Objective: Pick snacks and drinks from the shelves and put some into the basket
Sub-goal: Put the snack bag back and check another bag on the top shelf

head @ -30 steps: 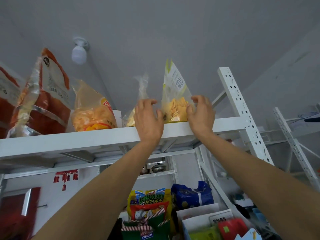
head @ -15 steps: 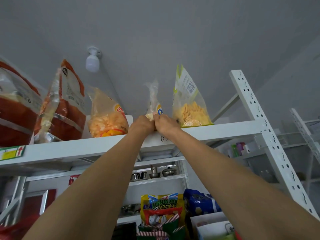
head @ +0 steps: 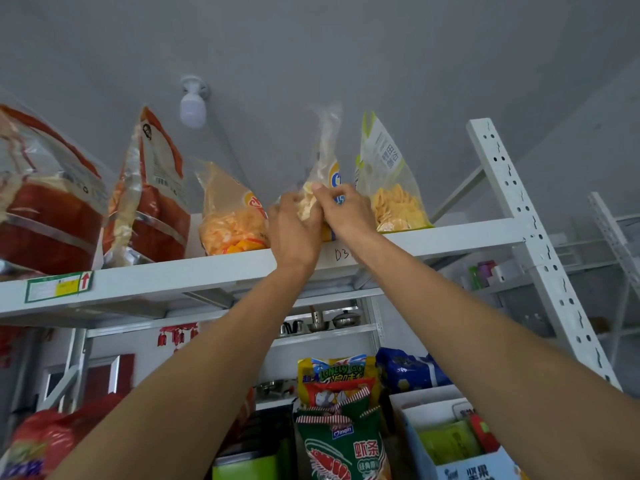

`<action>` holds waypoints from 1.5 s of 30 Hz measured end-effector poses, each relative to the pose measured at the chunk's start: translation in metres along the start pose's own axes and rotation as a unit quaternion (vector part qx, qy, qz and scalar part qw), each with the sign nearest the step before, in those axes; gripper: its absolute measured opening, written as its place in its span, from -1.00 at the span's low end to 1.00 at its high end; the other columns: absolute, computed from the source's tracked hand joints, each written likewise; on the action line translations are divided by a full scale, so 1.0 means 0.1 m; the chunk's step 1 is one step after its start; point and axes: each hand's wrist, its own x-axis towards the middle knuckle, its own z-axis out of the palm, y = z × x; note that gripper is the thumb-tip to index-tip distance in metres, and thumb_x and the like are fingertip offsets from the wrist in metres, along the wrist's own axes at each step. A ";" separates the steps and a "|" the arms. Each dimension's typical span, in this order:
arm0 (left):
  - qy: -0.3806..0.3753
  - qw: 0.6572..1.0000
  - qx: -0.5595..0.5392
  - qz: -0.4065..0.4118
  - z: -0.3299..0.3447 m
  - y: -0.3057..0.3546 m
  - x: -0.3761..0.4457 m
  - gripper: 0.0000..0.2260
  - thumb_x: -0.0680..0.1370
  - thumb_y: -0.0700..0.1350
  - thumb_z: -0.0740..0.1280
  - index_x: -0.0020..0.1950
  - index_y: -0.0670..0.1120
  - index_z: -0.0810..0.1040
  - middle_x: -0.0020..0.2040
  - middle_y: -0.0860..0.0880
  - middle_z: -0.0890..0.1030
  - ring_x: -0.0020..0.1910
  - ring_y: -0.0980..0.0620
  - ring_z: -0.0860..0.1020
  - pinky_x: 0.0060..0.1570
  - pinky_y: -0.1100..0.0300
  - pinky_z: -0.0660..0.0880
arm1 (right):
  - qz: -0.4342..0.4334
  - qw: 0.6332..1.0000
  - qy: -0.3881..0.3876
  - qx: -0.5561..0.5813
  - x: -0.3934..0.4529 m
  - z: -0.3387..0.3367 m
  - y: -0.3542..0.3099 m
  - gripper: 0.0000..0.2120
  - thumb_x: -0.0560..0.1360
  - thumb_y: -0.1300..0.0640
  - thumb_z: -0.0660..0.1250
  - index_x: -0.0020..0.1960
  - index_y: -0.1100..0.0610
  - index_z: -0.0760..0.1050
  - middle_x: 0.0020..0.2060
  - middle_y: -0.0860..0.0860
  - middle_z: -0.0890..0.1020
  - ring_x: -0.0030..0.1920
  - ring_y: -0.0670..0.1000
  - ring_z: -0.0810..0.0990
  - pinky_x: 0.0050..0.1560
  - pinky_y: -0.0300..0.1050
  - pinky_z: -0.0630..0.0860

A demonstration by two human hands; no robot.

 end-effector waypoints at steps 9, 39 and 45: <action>-0.036 0.984 -0.078 0.154 -0.36 0.08 -0.73 -0.71 0.53 -0.14 0.39 0.25 -0.07 0.55 0.24 -0.03 0.43 0.27 0.10 0.39 0.26 0.32 0.34 | 0.087 0.950 0.027 0.300 -0.46 -0.11 -0.03 -0.53 0.47 -0.21 0.35 0.25 0.06 0.47 0.11 0.01 0.60 0.10 0.07 0.62 0.09 0.01 0.58; -0.044 0.936 -0.283 -0.205 -1.55 -0.68 -1.56 -0.56 0.47 0.01 0.48 0.31 -0.01 0.48 0.14 0.01 0.65 0.12 0.01 0.64 0.14 0.02 0.59 | 0.160 0.917 -0.160 0.327 -1.83 -0.45 0.76 -0.61 0.44 0.05 0.41 0.22 0.18 0.55 0.04 0.13 0.70 0.07 0.14 0.68 0.03 0.04 0.64; -0.055 0.962 -0.182 -0.195 -1.56 -0.72 -1.60 -0.57 0.54 0.07 0.40 0.36 0.03 0.38 0.30 0.00 0.50 0.32 0.00 0.49 0.29 -0.04 0.47 | 0.130 0.929 -0.058 0.343 -1.92 -0.29 0.63 -0.86 0.51 0.20 0.39 0.04 0.05 0.65 -0.01 0.06 0.72 -0.02 0.06 0.71 -0.09 -0.03 0.67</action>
